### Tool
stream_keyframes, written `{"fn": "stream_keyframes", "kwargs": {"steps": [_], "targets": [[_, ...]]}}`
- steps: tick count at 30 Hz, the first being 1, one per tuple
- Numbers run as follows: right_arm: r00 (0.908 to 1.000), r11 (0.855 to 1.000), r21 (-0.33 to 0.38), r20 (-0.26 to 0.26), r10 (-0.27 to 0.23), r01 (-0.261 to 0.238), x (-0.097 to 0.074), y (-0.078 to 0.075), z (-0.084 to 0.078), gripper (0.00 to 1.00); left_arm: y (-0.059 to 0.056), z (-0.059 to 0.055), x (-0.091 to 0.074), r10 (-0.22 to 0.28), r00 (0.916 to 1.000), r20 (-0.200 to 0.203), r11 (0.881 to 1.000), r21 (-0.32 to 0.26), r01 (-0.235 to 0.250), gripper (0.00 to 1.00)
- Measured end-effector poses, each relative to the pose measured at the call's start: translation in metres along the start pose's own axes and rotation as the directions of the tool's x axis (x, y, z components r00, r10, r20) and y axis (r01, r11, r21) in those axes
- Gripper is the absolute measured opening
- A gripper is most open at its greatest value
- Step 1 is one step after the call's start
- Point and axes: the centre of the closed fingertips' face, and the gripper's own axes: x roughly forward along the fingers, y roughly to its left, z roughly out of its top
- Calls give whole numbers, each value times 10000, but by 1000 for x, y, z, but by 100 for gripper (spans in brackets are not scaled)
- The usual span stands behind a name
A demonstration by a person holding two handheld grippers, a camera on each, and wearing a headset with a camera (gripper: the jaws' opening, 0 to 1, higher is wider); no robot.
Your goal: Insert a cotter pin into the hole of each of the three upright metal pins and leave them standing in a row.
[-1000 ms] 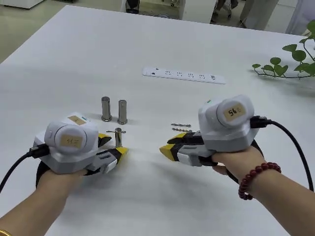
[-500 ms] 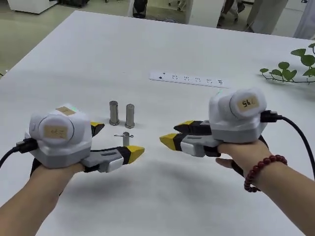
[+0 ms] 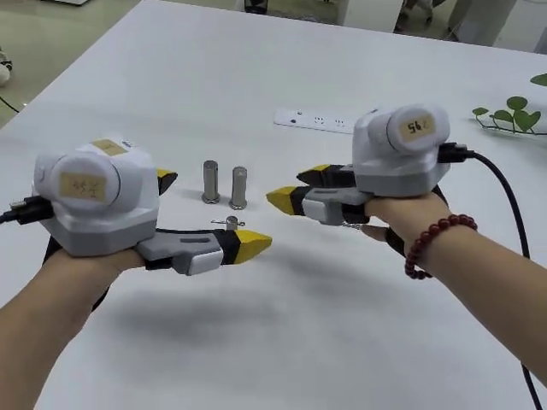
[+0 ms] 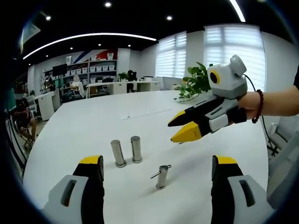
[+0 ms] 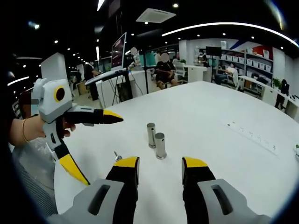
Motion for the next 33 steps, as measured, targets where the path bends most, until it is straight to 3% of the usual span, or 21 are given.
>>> {"fn": "stream_keyframes", "kwargs": {"steps": [3,8,17,28,33], "targets": [[10000,10000,-54,9,76,-76,13,-7,5,32,-1,3,-1,-89,10000,25,10000,-4,89,99],[9993,9993,-67,-49,380,-380,36,-2,4,31,2,8,-3,51,9999,117,9996,262,-54,99],[9973,9974,-162,-204,701,-704,71,1,0,26,11,5,-6,165,9999,-38,9995,257,-164,99],[9964,9963,-314,-294,793,-802,94,1,-11,14,11,-3,-3,102,9997,-229,9999,76,-100,99],[9966,9958,-439,-225,790,-799,89,1,-7,9,9,-7,-2,49,9995,-323,9999,93,-46,99]]}}
